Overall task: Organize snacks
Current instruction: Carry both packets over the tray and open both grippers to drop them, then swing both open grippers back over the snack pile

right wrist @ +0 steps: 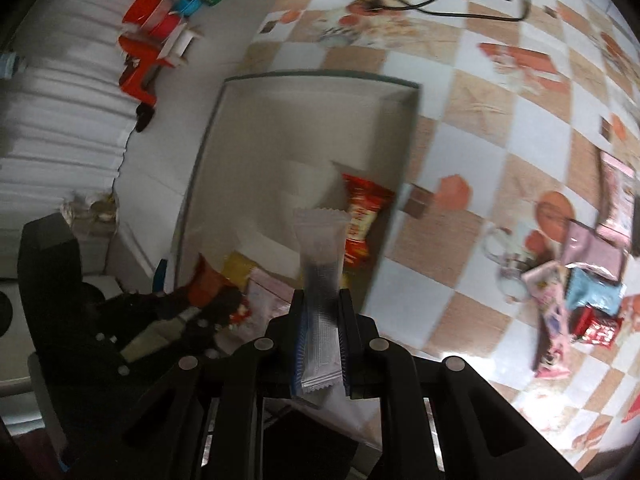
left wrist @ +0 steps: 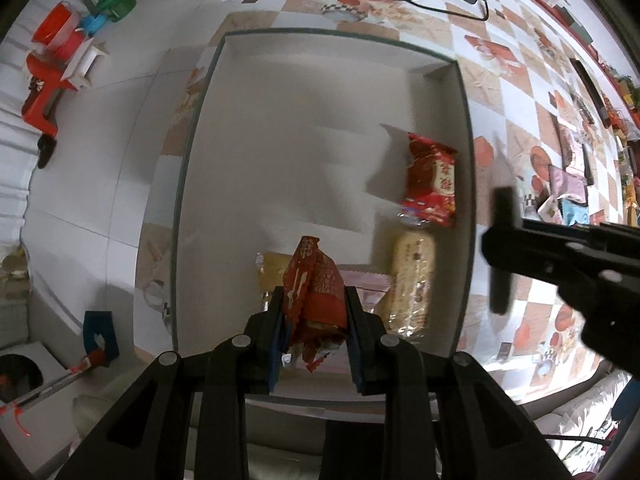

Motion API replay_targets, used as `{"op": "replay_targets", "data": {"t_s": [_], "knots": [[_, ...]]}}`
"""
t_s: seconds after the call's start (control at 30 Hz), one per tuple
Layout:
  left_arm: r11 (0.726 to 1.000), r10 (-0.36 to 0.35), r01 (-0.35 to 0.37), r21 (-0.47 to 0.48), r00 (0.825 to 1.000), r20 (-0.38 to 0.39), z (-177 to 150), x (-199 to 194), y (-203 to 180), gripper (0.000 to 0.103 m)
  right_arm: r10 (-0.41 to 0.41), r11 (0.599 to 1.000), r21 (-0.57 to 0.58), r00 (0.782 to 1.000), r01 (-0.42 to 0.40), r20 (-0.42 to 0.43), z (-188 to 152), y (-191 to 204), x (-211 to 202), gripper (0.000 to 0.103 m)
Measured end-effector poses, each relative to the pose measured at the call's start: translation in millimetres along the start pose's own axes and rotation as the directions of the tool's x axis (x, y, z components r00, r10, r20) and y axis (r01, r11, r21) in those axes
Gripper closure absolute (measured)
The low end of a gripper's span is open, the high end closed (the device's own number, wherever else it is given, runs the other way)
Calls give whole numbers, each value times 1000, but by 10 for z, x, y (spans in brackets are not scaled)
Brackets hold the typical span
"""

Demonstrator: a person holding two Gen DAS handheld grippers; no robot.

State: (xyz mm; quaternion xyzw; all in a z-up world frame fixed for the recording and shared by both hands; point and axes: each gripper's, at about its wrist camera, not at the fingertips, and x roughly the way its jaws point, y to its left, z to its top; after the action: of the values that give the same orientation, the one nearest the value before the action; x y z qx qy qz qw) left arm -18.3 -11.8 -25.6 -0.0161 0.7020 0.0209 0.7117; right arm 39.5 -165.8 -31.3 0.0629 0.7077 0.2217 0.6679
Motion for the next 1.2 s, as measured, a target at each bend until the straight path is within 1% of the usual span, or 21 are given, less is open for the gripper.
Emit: {"op": "replay_targets", "data": {"t_s": [0.13, 0.17, 0.23, 0.27, 0.3, 0.33, 0.37, 0.4, 0.43, 0.47, 0.63, 0.73, 0.77, 0.8, 0.83, 0.87, 1.03, 1.07, 1.2], "knots": [[1000, 9, -9, 9, 1000, -7, -9, 44, 14, 72, 8, 1000, -4, 1000, -8, -28, 44, 87, 130, 87], [1000, 16, -16, 11, 1000, -7, -12, 52, 13, 70, 10, 1000, -5, 999, -10, -36, 51, 101, 153, 87], [999, 23, -23, 22, 1000, -15, -24, 70, -5, 59, 23, 1000, -7, 998, -23, -57, 61, 126, 220, 87], [999, 31, -30, 25, 999, -18, -28, 80, -14, 43, 23, 1000, -4, 998, -23, -62, 58, 125, 239, 86], [999, 39, -39, 27, 999, -13, -37, 76, -26, 34, 20, 1000, 0, 997, -20, -68, 52, 115, 251, 79], [999, 45, -45, 17, 999, -5, -42, 66, -41, 32, 16, 1000, 6, 997, -16, -72, 42, 95, 262, 75], [999, 47, -47, 17, 999, -2, -42, 60, -61, 29, 15, 1000, 11, 997, -15, -71, 34, 73, 256, 62], [999, 48, -47, 20, 999, -3, -39, 60, -81, 27, 15, 1000, 16, 998, -14, -68, 15, 51, 240, 43], [999, 49, -49, 20, 999, -4, -37, 60, -103, 26, 13, 1000, 20, 998, -12, -63, 2, 22, 214, 37], [999, 49, -49, 22, 999, -4, -36, 59, -122, 24, 9, 1000, 28, 999, -8, -54, -14, -22, 181, 35], [998, 56, -55, 42, 998, -10, -9, 58, -245, 24, -2, 997, 80, 999, 6, -51, -96, -258, 105, 35], [997, 57, -56, 54, 998, -15, 8, 59, -329, 24, -12, 990, 137, 999, 19, -50, -181, -472, 67, 35], [997, 58, -57, 60, 998, -16, 14, 57, -374, 24, -19, 986, 163, 999, 27, -50, -224, -568, 55, 24], [996, 60, -59, 65, 998, -16, 24, 57, -405, 24, -24, 983, 181, 999, 33, -49, -252, -628, 44, 8], [995, 63, -61, 73, 998, -16, 29, 55, -446, 24, -30, 980, 198, 999, 39, -45, -281, -697, 15, 2], [995, 66, -65, 79, 998, -16, 34, 51, -488, 24, -37, 974, 224, 999, 44, -37, -324, -790, -7, 1], [991, 67, -65, 115, 998, -15, 70, 37, -676, 23, -53, 951, 302, 997, 66, -49, -482, -1090, -56, 1], [990, 65, -63, 122, 998, -13, 79, 42, -663, 23, -56, 946, 316, 997, 69, -51, -520, -1152, -65, 1], [988, 57, -56, 145, 998, -6, 114, 3, -817, 23, -71, 915, 394, 996, 86, -54, -747, -1409, -112, 1]]}}
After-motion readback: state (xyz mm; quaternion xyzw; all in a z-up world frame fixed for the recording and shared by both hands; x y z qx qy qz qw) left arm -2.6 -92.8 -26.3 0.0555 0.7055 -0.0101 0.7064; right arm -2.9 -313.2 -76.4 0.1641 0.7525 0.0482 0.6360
